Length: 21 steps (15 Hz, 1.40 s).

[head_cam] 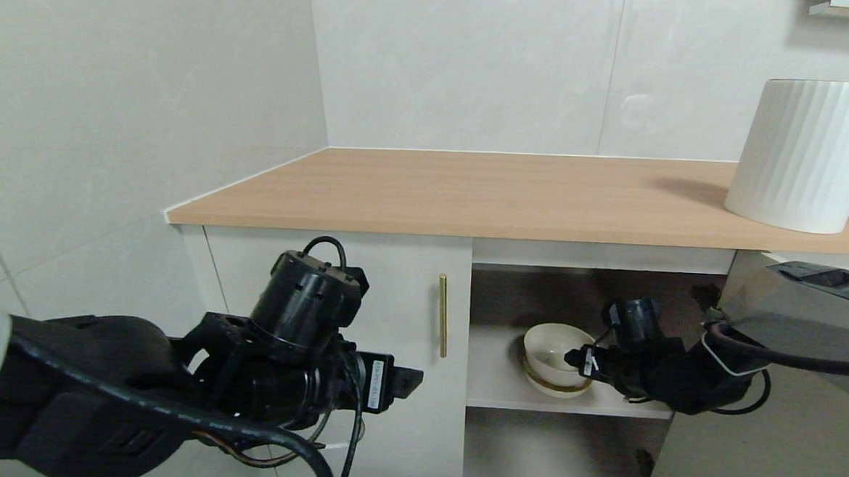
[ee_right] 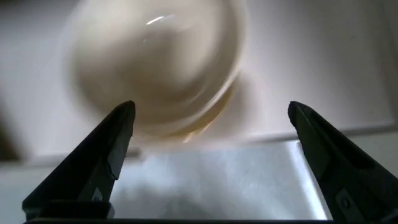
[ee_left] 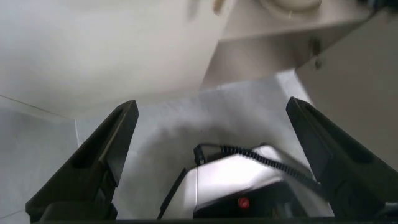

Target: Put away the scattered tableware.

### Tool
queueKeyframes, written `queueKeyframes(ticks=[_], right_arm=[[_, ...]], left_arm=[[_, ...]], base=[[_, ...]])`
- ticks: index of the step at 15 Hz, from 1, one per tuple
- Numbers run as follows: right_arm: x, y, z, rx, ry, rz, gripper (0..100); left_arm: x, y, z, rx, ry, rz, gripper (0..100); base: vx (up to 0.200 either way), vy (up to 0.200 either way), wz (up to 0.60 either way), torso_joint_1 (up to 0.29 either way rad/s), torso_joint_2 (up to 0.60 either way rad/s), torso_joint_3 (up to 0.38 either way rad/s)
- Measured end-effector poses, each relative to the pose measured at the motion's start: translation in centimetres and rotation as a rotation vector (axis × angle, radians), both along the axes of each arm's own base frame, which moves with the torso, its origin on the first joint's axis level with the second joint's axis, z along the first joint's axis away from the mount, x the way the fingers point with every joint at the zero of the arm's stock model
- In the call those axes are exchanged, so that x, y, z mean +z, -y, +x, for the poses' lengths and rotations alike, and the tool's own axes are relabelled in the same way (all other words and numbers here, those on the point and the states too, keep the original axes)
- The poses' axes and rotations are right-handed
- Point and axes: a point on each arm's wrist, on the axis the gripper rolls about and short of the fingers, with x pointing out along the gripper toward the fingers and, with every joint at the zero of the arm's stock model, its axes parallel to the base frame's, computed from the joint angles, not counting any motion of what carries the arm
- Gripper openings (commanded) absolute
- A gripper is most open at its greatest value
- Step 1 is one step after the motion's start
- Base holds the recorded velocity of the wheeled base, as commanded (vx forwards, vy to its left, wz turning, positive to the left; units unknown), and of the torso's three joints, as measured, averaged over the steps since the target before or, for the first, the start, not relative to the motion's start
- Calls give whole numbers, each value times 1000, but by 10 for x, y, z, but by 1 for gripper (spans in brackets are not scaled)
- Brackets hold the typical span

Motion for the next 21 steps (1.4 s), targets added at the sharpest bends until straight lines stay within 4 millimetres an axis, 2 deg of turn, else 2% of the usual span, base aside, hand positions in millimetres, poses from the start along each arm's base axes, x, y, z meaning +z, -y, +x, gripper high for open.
queueKeyframes(ticks=[2,5,10,13,16,18,21], right_arm=[[19,-7,-23,45,-19,9,100],[43,-23,-69,128,-30,17,100],[101,-13,-128,216,-35,58,100],[136,1,-158,263,-26,108,100],[158,13,-183,277,-16,117,100],[166,16,-189,279,15,126,100],[170,18,-192,281,33,129,100]], left_arm=[[14,-14,-7,23,19,-15,100],[38,-32,-24,31,51,-38,100],[74,-62,-55,78,147,-145,100],[84,-81,-67,126,202,-183,100],[88,-88,-72,145,223,-192,100],[87,-88,-71,144,218,-193,100],[81,-86,-68,128,188,-191,100]], base=[[0,0,0,0,0,0],[0,0,0,0,0,0],[0,0,0,0,0,0],[0,0,0,0,0,0],[0,0,0,0,0,0],[0,0,0,0,0,0],[-200,0,0,1,2,1]])
